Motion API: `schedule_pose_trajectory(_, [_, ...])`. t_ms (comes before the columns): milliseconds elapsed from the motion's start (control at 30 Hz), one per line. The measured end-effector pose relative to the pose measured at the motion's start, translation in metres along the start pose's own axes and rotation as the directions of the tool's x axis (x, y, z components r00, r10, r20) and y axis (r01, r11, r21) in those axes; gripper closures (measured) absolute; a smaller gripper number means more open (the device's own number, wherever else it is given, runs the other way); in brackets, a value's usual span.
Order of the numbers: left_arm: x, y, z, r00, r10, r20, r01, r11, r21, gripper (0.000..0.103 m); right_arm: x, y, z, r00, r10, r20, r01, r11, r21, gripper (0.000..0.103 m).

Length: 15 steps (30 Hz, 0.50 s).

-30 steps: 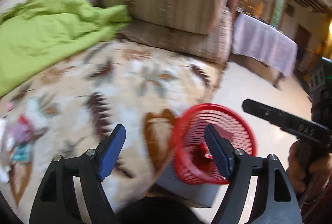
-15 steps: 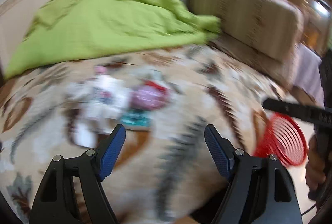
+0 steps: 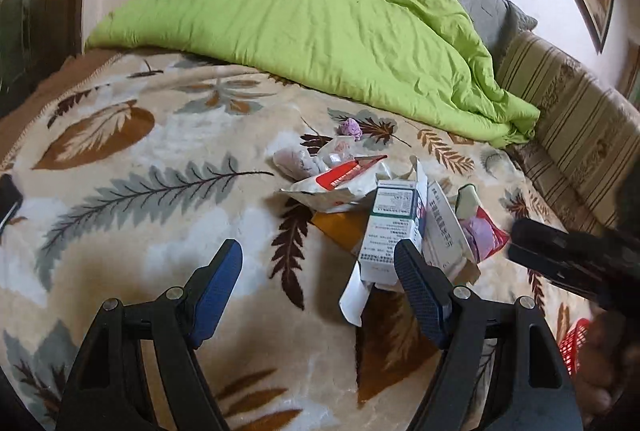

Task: Collect trash
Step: 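Grasp the white barcode medicine box with the right tool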

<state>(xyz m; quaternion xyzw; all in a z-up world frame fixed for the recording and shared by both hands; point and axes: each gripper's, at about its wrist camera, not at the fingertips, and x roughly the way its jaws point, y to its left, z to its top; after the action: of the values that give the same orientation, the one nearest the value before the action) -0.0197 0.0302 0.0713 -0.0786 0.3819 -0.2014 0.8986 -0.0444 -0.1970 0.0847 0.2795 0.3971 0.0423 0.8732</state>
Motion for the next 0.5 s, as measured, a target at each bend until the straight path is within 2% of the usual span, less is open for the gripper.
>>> schedule_pose_trajectory(67, [0.002, 0.001, -0.001, 1.000, 0.004, -0.011, -0.005, 1.000, -0.005, 0.026, 0.021, 0.001, 0.007, 1.000, -0.007, -0.019, 0.007, 1.000, 0.008, 0.052])
schedule_pose_trajectory(100, [0.004, 0.002, -0.002, 1.000, -0.002, -0.022, 0.002, 1.000, -0.008, 0.026, 0.034, 0.000, 0.008, 0.999, -0.006, -0.044, 0.007, 1.000, 0.015, 0.058])
schedule_pose_trajectory(167, [0.006, 0.000, -0.003, 0.999, -0.019, -0.033, 0.019, 1.000, -0.009, 0.026, 0.049, -0.004, 0.006, 0.996, -0.025, -0.090, 0.027, 1.000, 0.016, 0.071])
schedule_pose_trajectory(200, [0.006, -0.002, -0.003, 0.999, -0.027, -0.033, 0.027, 1.000, -0.002, 0.026, 0.051, -0.007, 0.003, 0.995, -0.023, -0.094, 0.024, 1.000, 0.009, 0.085])
schedule_pose_trajectory(300, [0.008, -0.009, -0.001, 0.998, -0.046, -0.031, 0.047, 0.999, 0.024, 0.026, 0.037, -0.011, -0.002, 0.998, -0.041, -0.047, 0.039, 0.999, -0.027, 0.089])
schedule_pose_trajectory(400, [0.021, -0.026, 0.002, 0.997, -0.070, -0.044, 0.073, 0.996, 0.057, 0.026, 0.010, -0.016, 0.001, 0.998, -0.041, 0.044, 0.044, 0.998, -0.053, 0.089])
schedule_pose_trajectory(500, [0.039, -0.041, 0.003, 0.995, -0.066, -0.078, 0.074, 0.992, 0.106, 0.026, -0.011, -0.018, 0.004, 0.989, -0.059, 0.136, 0.071, 0.994, -0.085, 0.089])
